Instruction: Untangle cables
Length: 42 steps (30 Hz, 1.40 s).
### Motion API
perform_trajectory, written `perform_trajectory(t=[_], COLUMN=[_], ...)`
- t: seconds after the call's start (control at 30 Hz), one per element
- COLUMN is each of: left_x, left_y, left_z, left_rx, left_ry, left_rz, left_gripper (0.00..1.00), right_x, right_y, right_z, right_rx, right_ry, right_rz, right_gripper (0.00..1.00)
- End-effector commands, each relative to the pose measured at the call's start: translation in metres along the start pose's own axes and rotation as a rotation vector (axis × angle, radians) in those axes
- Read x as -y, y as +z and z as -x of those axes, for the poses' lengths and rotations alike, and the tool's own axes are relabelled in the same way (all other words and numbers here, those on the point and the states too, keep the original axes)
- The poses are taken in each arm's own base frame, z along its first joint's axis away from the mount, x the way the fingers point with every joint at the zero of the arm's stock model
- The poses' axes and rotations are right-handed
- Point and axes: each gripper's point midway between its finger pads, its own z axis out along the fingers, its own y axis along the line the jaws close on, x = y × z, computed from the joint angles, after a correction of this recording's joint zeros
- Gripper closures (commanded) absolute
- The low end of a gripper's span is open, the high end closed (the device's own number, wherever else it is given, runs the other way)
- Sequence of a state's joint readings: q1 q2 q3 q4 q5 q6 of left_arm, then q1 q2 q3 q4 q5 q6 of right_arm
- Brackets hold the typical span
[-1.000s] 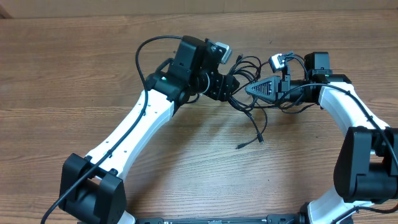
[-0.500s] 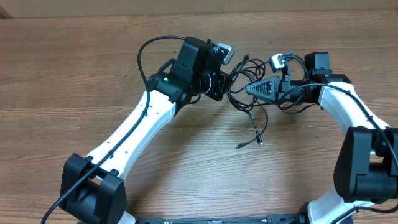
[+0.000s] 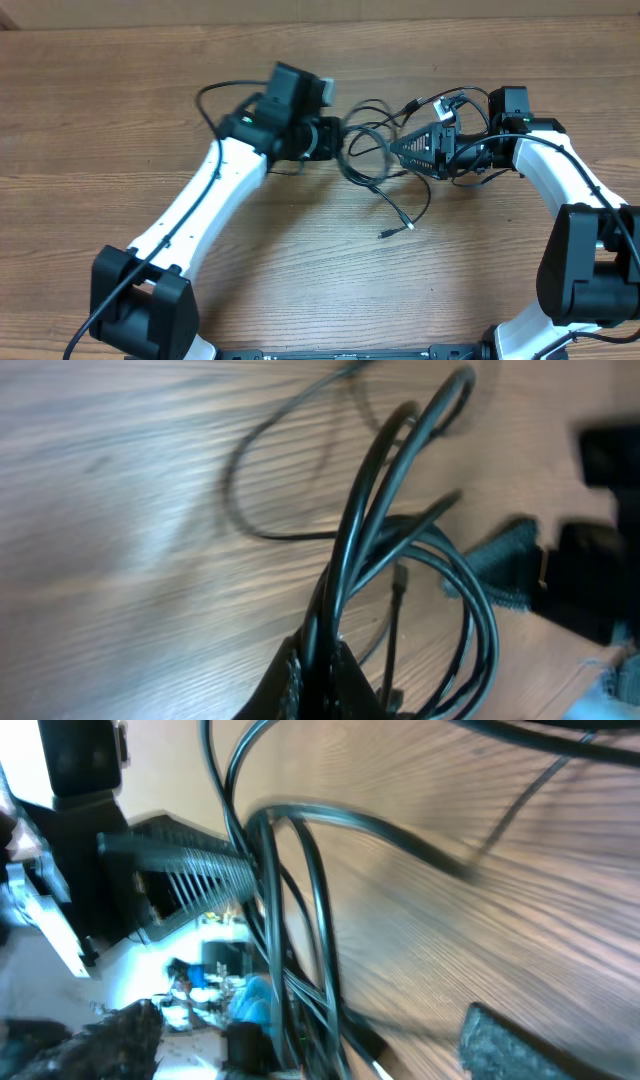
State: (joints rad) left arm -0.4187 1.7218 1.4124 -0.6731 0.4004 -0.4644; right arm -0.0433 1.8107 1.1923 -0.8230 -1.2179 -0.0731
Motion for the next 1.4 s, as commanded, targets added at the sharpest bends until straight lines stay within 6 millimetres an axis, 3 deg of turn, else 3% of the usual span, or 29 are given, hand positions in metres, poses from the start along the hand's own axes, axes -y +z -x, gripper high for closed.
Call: perform_trajectory(t=[0.0, 0.1, 0.3, 0.5, 0.7, 0.93, 1.1, 1.37], left_x=[-0.038, -0.055, -0.072, -0.069, -0.054, -0.040, -0.038, -0.017], left_y=[-0.011, -0.018, -0.021, -0.015, -0.007, -0.001, -0.001, 0.003], left_z=[0.006, 0.004, 0.005, 0.004, 0.006, 0.009, 0.008, 0.004], left_rx=[-0.007, -0.019, 0.004, 0.030, 0.086, 0.115, 0.112, 0.056], left_ry=[-0.269, -0.319, -0.312, -0.252, -0.256, -0.274, -0.296, -0.294], left_rz=[0.051, 0.082, 0.160, 0.230, 0.268, 0.245, 0.233, 0.114], left_gripper=[0.96, 0.96, 0.96, 0.96, 0.95, 0.96, 0.96, 0.96], right_x=[0.006, 0.006, 0.005, 0.001, -0.008, 0.032, 0.043, 0.063], right_y=[-0.004, -0.004, -0.004, 0.004, 0.028, 0.045, 0.050, 0.047], right_z=[0.005, 0.005, 0.004, 0.000, -0.006, -0.008, -0.009, -0.011], right_rx=[0.011, 0.013, 0.021, 0.001, -0.043, 0.015, 0.030, 0.064], right_ry=[-0.042, -0.003, 0.167, 0.269, 0.283, 0.349, 0.304, 0.262], right_rz=[-0.110, -0.110, -0.108, -0.101, -0.109, -0.420, -0.525, -0.690], right_gripper=[0.00, 0.00, 0.00, 0.00, 0.00, 0.00, 0.00, 0.00])
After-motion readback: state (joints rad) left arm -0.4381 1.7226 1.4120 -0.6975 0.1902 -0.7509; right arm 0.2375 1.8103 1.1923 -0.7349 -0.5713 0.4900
